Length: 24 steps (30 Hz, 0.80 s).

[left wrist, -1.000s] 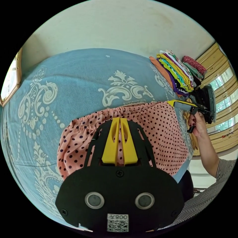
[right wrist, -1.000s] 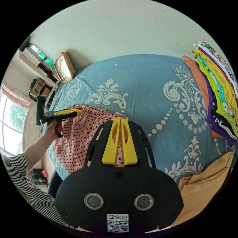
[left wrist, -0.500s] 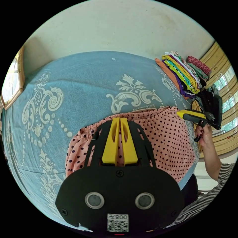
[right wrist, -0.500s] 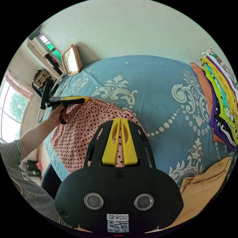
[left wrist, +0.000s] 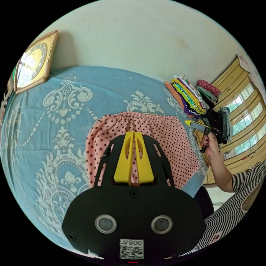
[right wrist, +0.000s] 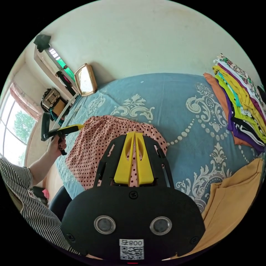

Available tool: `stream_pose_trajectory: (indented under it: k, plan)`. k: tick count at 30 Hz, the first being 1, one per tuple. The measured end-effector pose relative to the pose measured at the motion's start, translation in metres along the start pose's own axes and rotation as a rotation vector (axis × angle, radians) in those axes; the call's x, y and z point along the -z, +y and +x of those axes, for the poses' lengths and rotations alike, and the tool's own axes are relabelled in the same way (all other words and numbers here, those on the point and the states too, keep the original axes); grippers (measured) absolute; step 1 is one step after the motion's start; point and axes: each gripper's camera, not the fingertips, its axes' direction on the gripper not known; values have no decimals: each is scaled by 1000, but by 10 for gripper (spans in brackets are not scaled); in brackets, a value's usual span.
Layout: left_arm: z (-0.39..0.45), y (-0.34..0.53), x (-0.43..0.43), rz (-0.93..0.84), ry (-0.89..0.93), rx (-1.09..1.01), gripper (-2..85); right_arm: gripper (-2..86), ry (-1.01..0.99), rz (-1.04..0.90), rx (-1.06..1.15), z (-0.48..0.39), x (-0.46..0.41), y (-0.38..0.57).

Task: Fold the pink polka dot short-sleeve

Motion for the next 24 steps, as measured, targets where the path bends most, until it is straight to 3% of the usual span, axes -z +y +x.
stream_pose_trajectory:
  k: [5,11,17,24]
  plan:
    - [-42,42,8,-111,-71,128,6,1,55,-232,-41,17,-62,5]
    - [-60,81,72,-48,-3,182,31,3,-3,-109,-64,23,-20,25]
    - [-92,158,105,-96,135,344,76,18,-151,-113,-172,44,24,124]
    - [-88,189,99,-164,186,398,45,57,-249,-142,-369,62,38,239]
